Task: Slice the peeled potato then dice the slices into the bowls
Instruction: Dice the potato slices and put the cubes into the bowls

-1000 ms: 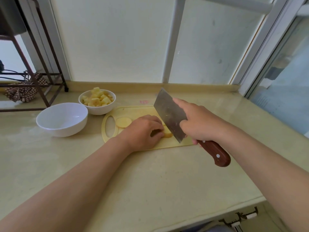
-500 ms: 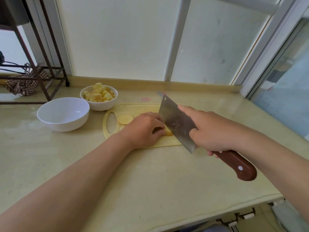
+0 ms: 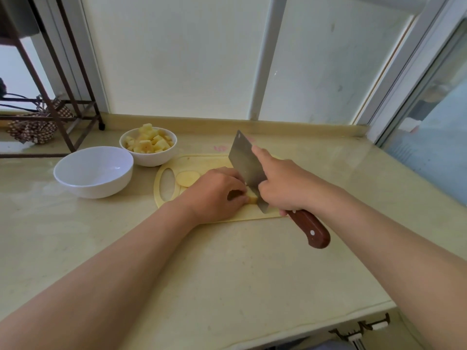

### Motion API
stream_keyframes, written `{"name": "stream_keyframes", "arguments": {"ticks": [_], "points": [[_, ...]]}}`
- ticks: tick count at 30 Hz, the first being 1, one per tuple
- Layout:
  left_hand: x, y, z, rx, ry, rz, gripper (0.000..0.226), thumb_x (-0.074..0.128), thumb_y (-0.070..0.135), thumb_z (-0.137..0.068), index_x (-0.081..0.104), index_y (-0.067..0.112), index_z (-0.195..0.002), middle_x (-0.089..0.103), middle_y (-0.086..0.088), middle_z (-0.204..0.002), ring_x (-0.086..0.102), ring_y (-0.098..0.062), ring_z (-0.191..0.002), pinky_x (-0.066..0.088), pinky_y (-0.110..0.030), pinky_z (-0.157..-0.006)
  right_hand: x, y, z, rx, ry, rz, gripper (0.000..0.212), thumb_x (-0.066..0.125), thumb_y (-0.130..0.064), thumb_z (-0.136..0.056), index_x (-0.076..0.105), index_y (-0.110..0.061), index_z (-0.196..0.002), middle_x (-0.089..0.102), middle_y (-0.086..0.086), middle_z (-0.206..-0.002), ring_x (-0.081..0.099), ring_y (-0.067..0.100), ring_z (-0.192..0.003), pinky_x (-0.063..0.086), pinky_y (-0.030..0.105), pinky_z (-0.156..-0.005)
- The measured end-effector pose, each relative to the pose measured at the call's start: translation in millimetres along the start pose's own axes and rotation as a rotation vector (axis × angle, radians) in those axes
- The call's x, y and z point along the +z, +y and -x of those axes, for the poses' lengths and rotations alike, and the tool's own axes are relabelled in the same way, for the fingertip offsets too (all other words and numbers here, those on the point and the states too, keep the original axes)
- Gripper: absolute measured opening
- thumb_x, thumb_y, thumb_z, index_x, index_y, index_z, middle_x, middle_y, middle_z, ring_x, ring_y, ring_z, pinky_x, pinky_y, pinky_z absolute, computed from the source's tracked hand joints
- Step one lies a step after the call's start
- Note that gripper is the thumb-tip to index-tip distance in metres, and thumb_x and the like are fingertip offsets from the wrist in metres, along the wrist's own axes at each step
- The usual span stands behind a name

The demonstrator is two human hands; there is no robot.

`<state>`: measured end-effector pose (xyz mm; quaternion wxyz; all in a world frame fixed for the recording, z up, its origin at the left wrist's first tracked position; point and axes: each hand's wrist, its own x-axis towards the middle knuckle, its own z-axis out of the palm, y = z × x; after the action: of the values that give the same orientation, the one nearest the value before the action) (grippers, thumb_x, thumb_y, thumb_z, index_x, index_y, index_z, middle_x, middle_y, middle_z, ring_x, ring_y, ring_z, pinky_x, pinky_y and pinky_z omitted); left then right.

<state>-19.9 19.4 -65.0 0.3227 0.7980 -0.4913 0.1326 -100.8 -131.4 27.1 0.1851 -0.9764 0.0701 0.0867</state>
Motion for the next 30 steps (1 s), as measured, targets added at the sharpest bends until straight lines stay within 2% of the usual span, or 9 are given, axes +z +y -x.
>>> {"name": "stream_keyframes", "arguments": {"ticks": [3,5,10,13,20,24,28,30], "points": [[-4,-2,2,-0.033,0.020,0.000,0.013,0.071,0.021,-0.079,0.077,0.011,-0.084,0.068,0.000,-0.091,0.061,-0.018,-0.079,0.051,-0.032,-0.073,-2,7,3,-0.002,0.013,-0.050,0.087,0.042,-0.008,-0.094,0.001,-0.045,-0.163,0.057,-0.001,-0.111,0.069,0.015,-0.052,0.057,0.030,-0.050],[-4,-2,3,-0.040,0.019,0.008,0.012,0.071,0.020,-0.079,0.078,0.011,-0.086,0.068,0.000,-0.091,0.061,-0.018,-0.080,0.051,-0.030,-0.073,-4,10,7,-0.010,0.038,-0.065,0.086,0.043,-0.008,-0.095,0.005,-0.046,-0.163,0.051,-0.004,-0.118,0.067,0.013,-0.048,0.054,0.027,-0.048],[-3,-4,3,-0.051,0.014,0.015,0.013,0.071,0.021,-0.081,0.078,0.012,-0.087,0.068,0.001,-0.093,0.061,-0.019,-0.083,0.052,-0.033,-0.076,-10,14,19,-0.019,0.074,-0.091,0.086,0.041,-0.009,-0.095,0.006,-0.052,-0.160,0.058,-0.004,-0.099,0.070,0.019,-0.053,0.055,0.027,-0.046],[-2,-4,3,-0.051,0.020,0.001,0.015,0.070,0.025,-0.081,0.078,0.013,-0.087,0.068,0.002,-0.094,0.060,-0.021,-0.084,0.052,-0.036,-0.076,-13,11,26,-0.032,0.077,-0.080,0.086,0.042,-0.009,-0.096,0.005,-0.055,-0.159,0.059,-0.004,-0.095,0.070,0.019,-0.053,0.056,0.029,-0.047],[-2,-4,3,-0.042,0.037,0.012,0.007,0.074,0.016,-0.081,0.077,0.012,-0.086,0.067,0.002,-0.091,0.060,-0.019,-0.080,0.053,-0.034,-0.073,-8,7,32,-0.043,0.049,-0.038,0.085,0.041,-0.009,-0.095,0.007,-0.050,-0.161,0.057,-0.005,-0.098,0.066,0.014,-0.046,0.051,0.026,-0.044],[-1,-5,3,-0.031,0.046,0.008,0.006,0.074,0.016,-0.081,0.077,0.011,-0.084,0.068,0.001,-0.088,0.061,-0.018,-0.077,0.053,-0.035,-0.071,-11,7,38,-0.028,0.013,0.006,0.083,0.040,-0.010,-0.097,0.006,-0.050,-0.161,0.055,-0.002,-0.091,0.064,0.016,-0.046,0.053,0.029,-0.045],[-2,-4,3,-0.036,0.040,0.012,0.006,0.075,0.016,-0.082,0.078,0.011,-0.085,0.068,0.000,-0.090,0.062,-0.019,-0.079,0.054,-0.035,-0.074,-15,9,48,-0.010,-0.028,0.028,0.084,0.039,-0.009,-0.095,0.007,-0.054,-0.159,0.059,0.007,-0.101,0.070,0.025,-0.052,0.054,0.030,-0.043],[-3,-4,2,-0.041,0.036,0.016,0.007,0.075,0.016,-0.083,0.078,0.011,-0.087,0.068,0.000,-0.092,0.062,-0.018,-0.080,0.053,-0.035,-0.075,-16,11,52,-0.006,-0.044,0.033,0.084,0.039,-0.010,-0.096,0.007,-0.054,-0.159,0.059,0.008,-0.101,0.069,0.024,-0.051,0.054,0.030,-0.043]]}}
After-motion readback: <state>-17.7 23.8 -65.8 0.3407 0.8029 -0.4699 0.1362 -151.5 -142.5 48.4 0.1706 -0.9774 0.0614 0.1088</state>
